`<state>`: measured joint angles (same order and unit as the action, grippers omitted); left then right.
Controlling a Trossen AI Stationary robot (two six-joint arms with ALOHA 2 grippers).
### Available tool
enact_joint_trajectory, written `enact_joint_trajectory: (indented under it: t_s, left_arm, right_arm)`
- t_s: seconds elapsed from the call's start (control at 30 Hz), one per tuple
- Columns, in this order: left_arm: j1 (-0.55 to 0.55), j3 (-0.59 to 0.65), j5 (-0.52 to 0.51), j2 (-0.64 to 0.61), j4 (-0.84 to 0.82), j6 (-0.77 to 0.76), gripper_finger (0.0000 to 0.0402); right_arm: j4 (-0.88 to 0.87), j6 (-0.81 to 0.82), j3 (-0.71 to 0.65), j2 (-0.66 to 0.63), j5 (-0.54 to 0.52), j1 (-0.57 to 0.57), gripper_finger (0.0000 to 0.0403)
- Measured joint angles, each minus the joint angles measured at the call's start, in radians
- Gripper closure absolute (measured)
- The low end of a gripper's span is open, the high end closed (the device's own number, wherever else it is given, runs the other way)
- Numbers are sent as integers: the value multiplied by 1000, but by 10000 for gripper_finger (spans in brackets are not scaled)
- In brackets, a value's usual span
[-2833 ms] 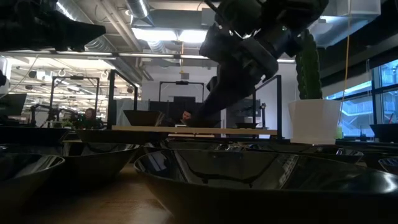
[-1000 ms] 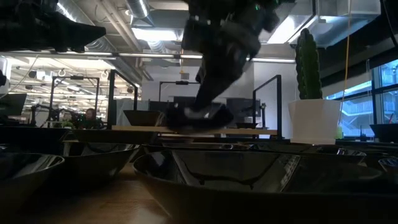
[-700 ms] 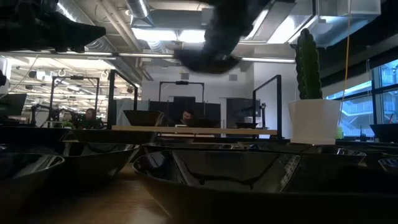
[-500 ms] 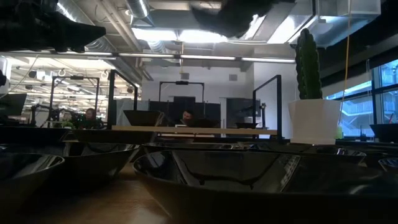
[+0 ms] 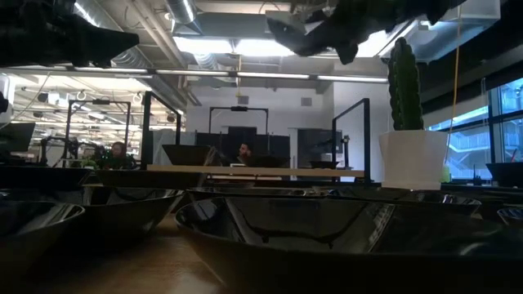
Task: Pick & Place Mini shaped plates
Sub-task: Stack the black leaf-shaped plate on top of the black leaf-shaped plate on the shelf
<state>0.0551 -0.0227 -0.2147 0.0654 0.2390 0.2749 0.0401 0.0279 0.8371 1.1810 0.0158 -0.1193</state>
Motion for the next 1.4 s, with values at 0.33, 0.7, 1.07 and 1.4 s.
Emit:
enact_joint_trajectory:
  t_s: [0.33,0.7,1.07,1.4]
  left_arm:
    - [0,0,0,0,-2,-1,399]
    - [0,0,0,0,-3,-3,392]
    - [0,0,0,0,-3,-3,391]
    - [0,0,0,0,-3,-18,397]
  right_arm:
    - [-35,93,163,180,-76,-118,402]
    - [-389,159,560,539,-74,-243,401]
    - [-460,257,600,659,-77,-292,401]
    - [-520,305,601,669,-98,-281,401]
